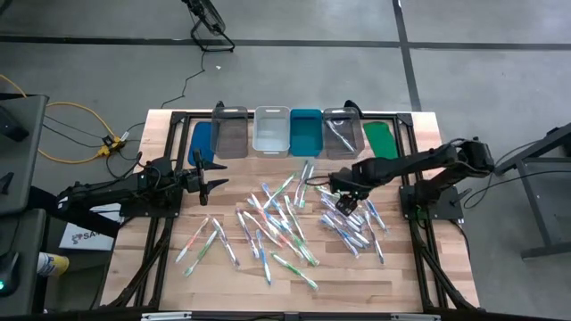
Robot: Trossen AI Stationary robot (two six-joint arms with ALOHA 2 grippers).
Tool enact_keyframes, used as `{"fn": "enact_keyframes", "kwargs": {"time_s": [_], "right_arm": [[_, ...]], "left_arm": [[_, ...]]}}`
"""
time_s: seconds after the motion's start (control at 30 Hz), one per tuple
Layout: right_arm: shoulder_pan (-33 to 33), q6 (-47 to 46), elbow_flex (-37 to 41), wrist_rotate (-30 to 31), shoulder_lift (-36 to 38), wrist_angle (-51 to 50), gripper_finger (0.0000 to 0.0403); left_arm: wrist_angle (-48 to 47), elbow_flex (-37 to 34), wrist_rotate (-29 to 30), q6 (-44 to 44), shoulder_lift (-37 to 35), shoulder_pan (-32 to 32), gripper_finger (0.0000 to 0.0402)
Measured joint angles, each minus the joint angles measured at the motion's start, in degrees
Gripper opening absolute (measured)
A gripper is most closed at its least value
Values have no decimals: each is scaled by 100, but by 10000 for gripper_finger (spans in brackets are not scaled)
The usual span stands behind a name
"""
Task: Pick & Place Toothbrushes
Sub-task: Put the green toothbrush into the right black bin
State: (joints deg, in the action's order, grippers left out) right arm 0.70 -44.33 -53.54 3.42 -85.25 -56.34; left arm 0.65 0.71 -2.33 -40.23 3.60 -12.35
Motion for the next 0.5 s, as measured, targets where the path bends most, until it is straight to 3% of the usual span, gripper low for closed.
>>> {"fn": "enact_keyframes", "kwargs": {"time_s": [0.5], "right_arm": [[194, 132, 823, -191, 0, 1003, 247]], "left_arm": [[0, 0, 0, 0, 0, -1, 193]]}}
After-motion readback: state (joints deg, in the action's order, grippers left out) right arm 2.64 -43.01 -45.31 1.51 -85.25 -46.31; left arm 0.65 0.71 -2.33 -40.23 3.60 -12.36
